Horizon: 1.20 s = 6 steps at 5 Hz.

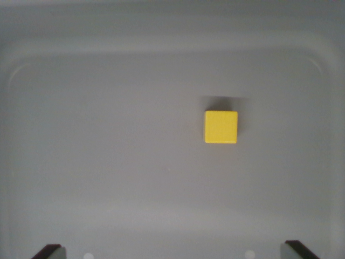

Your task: Pick yellow cube

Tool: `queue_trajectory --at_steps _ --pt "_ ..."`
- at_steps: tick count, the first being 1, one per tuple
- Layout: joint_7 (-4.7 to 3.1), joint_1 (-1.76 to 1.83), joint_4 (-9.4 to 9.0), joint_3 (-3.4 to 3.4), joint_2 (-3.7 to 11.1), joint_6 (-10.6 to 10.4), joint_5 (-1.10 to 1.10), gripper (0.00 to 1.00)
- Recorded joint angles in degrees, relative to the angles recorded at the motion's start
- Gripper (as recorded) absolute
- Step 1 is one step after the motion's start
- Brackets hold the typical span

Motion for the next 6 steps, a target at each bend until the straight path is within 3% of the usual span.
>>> queue_trajectory --at_steps 5,6 --pt "-0.37 -0.12 -0.93 -0.12 0.97 -1.7 0.08 0.0" --pt "-0.66 -0.21 -1.66 -0.22 1.73 -3.1 0.15 0.0"
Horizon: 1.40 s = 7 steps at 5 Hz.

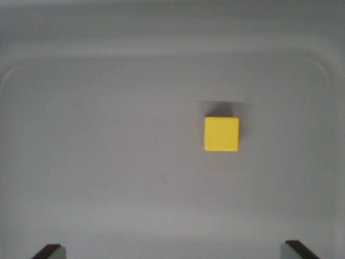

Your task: Pick yellow cube

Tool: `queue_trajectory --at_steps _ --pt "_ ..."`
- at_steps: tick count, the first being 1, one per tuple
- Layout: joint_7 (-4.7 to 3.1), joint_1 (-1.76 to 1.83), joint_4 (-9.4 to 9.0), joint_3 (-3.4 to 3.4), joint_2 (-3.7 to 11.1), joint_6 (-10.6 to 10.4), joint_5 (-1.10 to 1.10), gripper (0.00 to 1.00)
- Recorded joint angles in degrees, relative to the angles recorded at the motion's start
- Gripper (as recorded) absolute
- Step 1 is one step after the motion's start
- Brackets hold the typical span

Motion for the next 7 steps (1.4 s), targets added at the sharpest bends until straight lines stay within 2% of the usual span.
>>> queue_trajectory --at_steps 1,2,3,4,5,6,7 --pt "0.0 0.0 0.0 0.0 0.0 0.0 0.0 0.0" --pt "-0.35 -0.11 -0.88 -0.12 0.92 -1.7 0.08 0.0" --pt "-0.35 -0.11 -0.88 -0.12 0.92 -1.7 0.08 0.0" --pt "-0.76 -0.24 -1.89 -0.25 1.98 -3.6 0.17 0.0" --pt "-0.76 -0.24 -1.89 -0.25 1.98 -3.6 0.17 0.0" --pt "-1.21 -0.39 -3.02 -0.4 3.16 -5.7 0.26 0.0" --pt "-1.21 -0.39 -3.02 -0.4 3.16 -5.7 0.26 0.0"
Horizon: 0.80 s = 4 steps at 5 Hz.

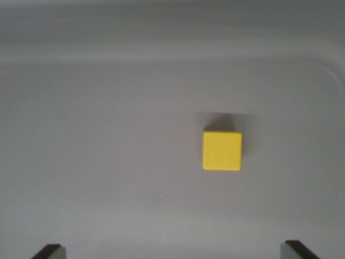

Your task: Pick yellow cube

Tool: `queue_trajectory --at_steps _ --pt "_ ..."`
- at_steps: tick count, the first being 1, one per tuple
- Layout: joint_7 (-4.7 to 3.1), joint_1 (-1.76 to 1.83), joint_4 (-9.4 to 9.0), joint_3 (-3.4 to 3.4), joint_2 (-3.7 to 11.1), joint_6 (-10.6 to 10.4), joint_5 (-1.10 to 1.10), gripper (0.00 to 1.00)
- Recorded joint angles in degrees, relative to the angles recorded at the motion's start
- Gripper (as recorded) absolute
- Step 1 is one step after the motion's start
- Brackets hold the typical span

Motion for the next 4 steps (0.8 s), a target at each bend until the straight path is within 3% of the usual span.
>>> queue_trajectory --at_steps 1,2,3,4 --pt "-0.47 -0.15 -1.16 -0.15 1.21 -2.2 0.1 0.0" --pt "-0.47 -0.15 -1.16 -0.15 1.21 -2.2 0.1 0.0" --pt "-0.99 -0.32 -2.46 -0.33 2.58 -4.6 0.22 0.0" --pt "-0.99 -0.32 -2.46 -0.33 2.58 -4.6 0.22 0.0"
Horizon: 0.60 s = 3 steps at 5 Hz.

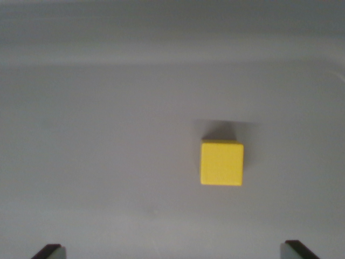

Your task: Pick yellow cube

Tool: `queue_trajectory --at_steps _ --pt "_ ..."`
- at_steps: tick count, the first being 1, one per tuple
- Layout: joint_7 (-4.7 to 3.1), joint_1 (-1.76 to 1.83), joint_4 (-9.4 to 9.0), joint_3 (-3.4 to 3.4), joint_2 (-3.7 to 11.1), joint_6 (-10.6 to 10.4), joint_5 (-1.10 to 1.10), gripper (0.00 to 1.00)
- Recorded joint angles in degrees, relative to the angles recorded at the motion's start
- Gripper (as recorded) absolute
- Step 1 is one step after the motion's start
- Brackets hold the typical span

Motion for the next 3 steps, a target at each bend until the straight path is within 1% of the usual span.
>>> queue_trajectory --at_steps 1,2,3 --pt "-0.55 -0.18 -1.37 -0.18 1.43 -2.6 0.12 0.0" --pt "-0.55 -0.18 -1.37 -0.18 1.43 -2.6 0.12 0.0" --pt "-1.12 -0.36 -2.8 -0.37 2.93 -5.3 0.25 0.0"
